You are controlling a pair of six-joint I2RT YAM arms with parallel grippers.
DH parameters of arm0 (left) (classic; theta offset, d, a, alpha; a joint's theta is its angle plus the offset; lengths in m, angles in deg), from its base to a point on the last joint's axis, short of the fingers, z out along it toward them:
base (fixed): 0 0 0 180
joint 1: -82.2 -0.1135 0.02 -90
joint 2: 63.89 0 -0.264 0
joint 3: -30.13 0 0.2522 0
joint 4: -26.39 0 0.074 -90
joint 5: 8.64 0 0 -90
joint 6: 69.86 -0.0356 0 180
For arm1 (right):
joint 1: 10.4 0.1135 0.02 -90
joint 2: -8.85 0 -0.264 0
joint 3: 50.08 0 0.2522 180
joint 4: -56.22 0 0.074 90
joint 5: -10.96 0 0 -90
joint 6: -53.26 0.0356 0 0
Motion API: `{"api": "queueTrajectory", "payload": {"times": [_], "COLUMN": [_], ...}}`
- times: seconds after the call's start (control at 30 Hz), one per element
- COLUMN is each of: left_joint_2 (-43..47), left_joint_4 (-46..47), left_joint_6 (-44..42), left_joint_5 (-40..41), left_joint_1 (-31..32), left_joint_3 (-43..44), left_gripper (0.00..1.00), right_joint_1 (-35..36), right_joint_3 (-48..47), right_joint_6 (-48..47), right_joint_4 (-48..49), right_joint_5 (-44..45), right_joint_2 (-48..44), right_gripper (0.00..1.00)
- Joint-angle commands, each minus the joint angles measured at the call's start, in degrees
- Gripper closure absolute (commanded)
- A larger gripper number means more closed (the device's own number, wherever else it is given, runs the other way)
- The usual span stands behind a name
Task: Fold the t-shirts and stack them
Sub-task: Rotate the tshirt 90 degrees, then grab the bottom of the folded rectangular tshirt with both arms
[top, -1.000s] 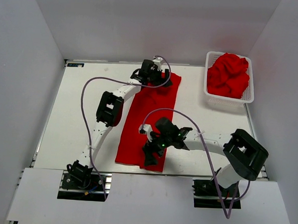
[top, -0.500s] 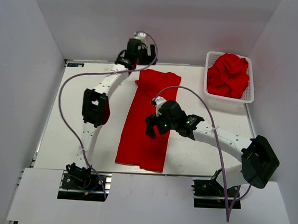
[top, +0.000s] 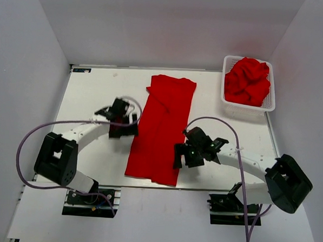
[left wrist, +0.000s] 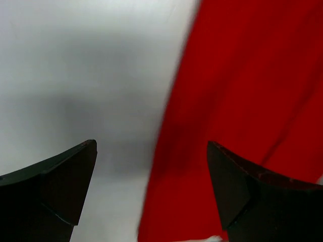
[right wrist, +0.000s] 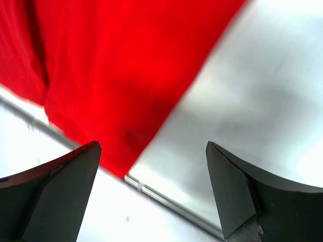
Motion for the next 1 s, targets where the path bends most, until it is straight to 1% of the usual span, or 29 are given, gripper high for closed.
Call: {"api": "queueTrajectory", "payload": {"times": [0.0,0.03,0.07,0.13,0.2,0.27,0.3,0.37,0.4,0.5,0.53,0.57,0.6,0.63,0.67,0.7,0.73,0.77,0.83,0.87,0.9,0.97], "left_joint_2": [8.8,10.6,14.5,18.1,22.1,24.0,24.5,25.6,25.6,25.1,24.1,24.1,23.3,22.8,22.8,22.2,21.5,21.5,21.5,21.5,21.5,22.1], "left_joint_4": [-4.1,-4.1,-4.7,-5.4,-5.9,-5.4,-4.5,-3.1,-2.6,-0.9,-0.4,-0.4,0.2,1.0,1.0,1.8,1.8,1.8,1.3,1.3,0.6,0.6], "left_joint_6": [6.2,6.7,7.9,8.5,9.2,9.2,9.2,8.6,8.6,8.0,8.0,7.5,7.5,7.5,7.5,7.5,7.0,7.0,7.0,7.0,7.0,7.0], "left_joint_5": [-5.0,-5.8,-6.4,-7.1,-8.9,-11.8,-12.6,-15.1,-15.7,-18.0,-18.0,-18.6,-18.6,-18.6,-19.3,-19.3,-19.3,-19.3,-19.3,-19.3,-19.3,-19.3], "left_joint_1": [0.7,0.7,1.2,1.9,1.9,2.4,2.9,2.9,3.6,4.3,4.9,5.6,6.3,6.3,6.9,6.9,7.6,8.2,8.9,9.5,9.5,10.6], "left_joint_3": [-9.1,-13.5,-15.5,-20.4,-22.4,-25.0,-26.4,-27.9,-29.6,-32.2,-32.3,-32.3,-32.8,-33.4,-33.4,-33.9,-33.9,-33.9,-33.9,-33.9,-33.9,-33.9], "left_gripper": [0.00,0.00,0.00,0.00,0.00,0.00,0.05,0.09,0.15,0.23,0.31,0.32,0.37,0.39,0.39,0.42,0.47,0.48,0.57,0.60,0.61,0.61], "right_joint_1": [0.9,0.9,1.6,2.0,3.0,4.0,4.4,5.4,5.9,7.3,7.4,7.5,8.0,7.9,8.1,8.4,8.5,8.8,9.2,9.4,9.6,10.0], "right_joint_3": [3.1,4.1,4.7,5.3,6.2,6.6,6.5,6.1,6.1,7.1,7.2,6.9,6.9,6.9,6.9,6.1,5.8,5.2,4.2,4.0,3.9,4.3], "right_joint_6": [3.9,5.0,5.5,7.4,8.8,10.4,10.6,11.8,12.1,14.1,14.8,14.8,15.2,15.3,15.2,14.9,14.8,14.5,14.5,14.9,15.0,15.5], "right_joint_4": [2.2,3.0,3.6,4.4,6.0,8.0,8.1,8.1,8.1,9.4,9.9,10.0,10.3,10.6,10.9,10.7,10.8,10.0,9.1,7.6,7.4,6.7], "right_joint_5": [-6.4,-7.0,-8.1,-8.6,-9.4,-10.4,-10.6,-10.3,-10.2,-10.1,-10.4,-10.2,-10.5,-10.5,-10.8,-11.5,-11.5,-11.5,-10.5,-10.3,-10.1,-9.4], "right_joint_2": [-5.6,-6.1,-7.1,-7.1,-6.4,-4.7,-4.3,-2.6,-2.3,-1.3,-0.9,0.0,0.4,0.6,1.0,2.2,2.5,3.0,3.4,3.3,3.3,2.8], "right_gripper": [0.10,0.10,0.10,0.10,0.10,0.10,0.10,0.10,0.10,0.10,0.12,0.12,0.13,0.15,0.18,0.23,0.34,0.40,0.50,0.57,0.57,0.68]}}
